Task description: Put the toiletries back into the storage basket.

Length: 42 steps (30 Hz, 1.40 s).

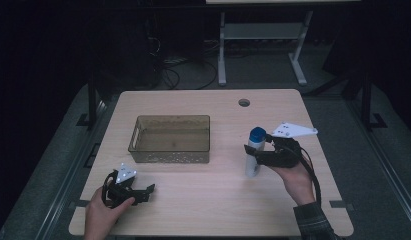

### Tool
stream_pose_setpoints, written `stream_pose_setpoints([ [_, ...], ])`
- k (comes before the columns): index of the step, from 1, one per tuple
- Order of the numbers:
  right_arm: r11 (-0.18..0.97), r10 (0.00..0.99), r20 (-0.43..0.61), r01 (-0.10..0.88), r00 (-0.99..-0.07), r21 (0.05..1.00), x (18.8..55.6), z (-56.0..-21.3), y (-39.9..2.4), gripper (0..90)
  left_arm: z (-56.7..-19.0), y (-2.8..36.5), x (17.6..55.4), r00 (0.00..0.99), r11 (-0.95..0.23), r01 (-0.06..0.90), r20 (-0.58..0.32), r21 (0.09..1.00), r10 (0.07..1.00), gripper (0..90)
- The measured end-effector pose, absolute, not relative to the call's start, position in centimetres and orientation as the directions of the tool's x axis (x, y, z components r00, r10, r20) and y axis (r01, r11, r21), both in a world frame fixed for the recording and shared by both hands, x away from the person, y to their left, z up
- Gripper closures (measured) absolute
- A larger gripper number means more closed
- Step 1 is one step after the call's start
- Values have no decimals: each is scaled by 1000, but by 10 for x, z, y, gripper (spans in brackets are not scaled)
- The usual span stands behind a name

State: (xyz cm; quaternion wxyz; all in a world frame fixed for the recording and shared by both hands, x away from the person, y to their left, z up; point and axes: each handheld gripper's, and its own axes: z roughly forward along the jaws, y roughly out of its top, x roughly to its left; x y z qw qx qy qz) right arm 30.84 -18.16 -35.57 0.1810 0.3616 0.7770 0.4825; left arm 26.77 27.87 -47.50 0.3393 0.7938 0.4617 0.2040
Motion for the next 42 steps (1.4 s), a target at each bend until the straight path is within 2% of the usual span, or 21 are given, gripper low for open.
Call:
stream_pose_setpoints([
  [13,265,715,48,335,-697,904,322,-334,-160,334,-475,279,268,489,-341,596,8,727,872,129],
  [42,247,676,24,257,-737,934,350,-315,-107,334,-475,279,268,491,-344,595,11,726,871,129],
])
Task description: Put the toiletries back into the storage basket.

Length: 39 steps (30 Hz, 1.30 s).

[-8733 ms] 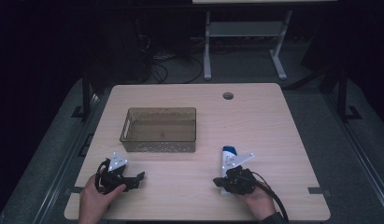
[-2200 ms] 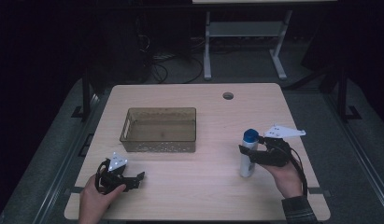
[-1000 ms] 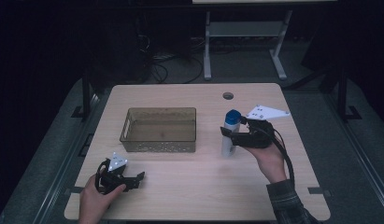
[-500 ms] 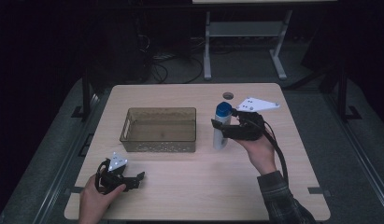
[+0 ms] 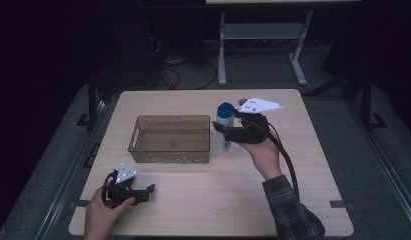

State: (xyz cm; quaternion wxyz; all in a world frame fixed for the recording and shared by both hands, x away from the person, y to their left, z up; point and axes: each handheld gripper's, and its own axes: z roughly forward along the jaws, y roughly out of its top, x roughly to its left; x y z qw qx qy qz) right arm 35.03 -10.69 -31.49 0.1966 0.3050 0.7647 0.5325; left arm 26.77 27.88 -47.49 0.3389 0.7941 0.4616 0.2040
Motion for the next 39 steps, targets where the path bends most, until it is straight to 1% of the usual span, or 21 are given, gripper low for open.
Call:
stream_pose_setpoints([
  [9,228,662,36,247,-749,942,360,-312,-90,334,-475,279,268,491,-344,595,10,727,871,129],
  [19,238,645,33,242,-764,941,370,-316,-69,334,-475,279,268,490,-342,594,10,728,871,129],
  [39,243,634,52,263,-771,934,387,-335,-45,334,-475,279,267,493,-347,594,12,726,870,129],
])
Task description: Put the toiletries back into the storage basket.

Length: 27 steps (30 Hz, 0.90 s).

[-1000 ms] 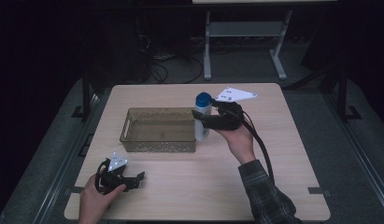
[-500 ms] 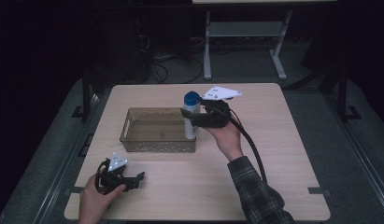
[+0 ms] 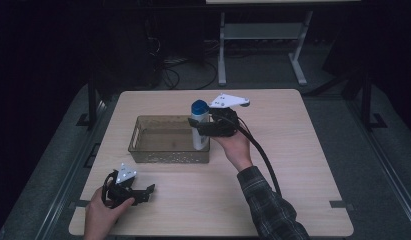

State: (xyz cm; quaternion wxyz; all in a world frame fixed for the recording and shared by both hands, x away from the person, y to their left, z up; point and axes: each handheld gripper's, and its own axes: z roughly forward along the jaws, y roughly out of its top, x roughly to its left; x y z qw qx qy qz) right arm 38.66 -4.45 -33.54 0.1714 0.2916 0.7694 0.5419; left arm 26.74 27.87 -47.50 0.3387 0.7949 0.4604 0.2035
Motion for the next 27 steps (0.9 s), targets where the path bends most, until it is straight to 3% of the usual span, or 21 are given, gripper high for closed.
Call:
stream_pose_setpoints([
  [27,278,642,54,297,-765,913,395,-360,-42,334,-475,279,267,496,-351,593,14,725,868,129],
])
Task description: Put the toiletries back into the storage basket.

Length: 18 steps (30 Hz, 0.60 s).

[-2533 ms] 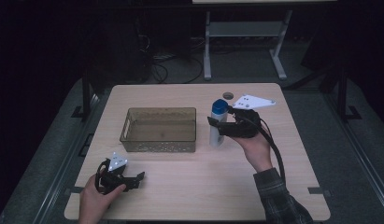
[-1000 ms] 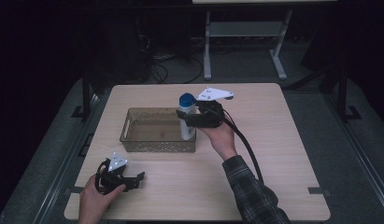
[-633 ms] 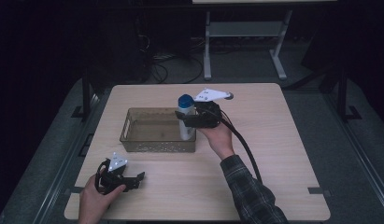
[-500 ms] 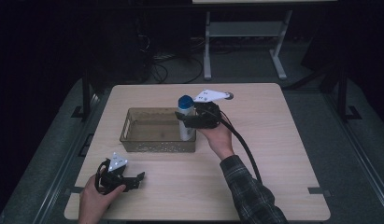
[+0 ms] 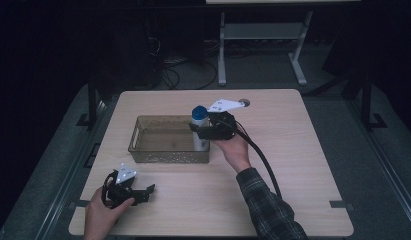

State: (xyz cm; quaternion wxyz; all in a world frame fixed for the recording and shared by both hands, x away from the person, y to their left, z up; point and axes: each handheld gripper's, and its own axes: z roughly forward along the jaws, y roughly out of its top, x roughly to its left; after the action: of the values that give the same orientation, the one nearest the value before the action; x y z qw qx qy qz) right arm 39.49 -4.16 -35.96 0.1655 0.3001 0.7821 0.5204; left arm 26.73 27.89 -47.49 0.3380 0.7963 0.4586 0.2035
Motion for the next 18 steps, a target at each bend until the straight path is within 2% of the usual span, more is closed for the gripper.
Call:
stream_pose_setpoints([
  [18,314,642,55,327,-765,891,397,-381,-39,334,-475,279,267,496,-349,594,12,725,868,129],
])
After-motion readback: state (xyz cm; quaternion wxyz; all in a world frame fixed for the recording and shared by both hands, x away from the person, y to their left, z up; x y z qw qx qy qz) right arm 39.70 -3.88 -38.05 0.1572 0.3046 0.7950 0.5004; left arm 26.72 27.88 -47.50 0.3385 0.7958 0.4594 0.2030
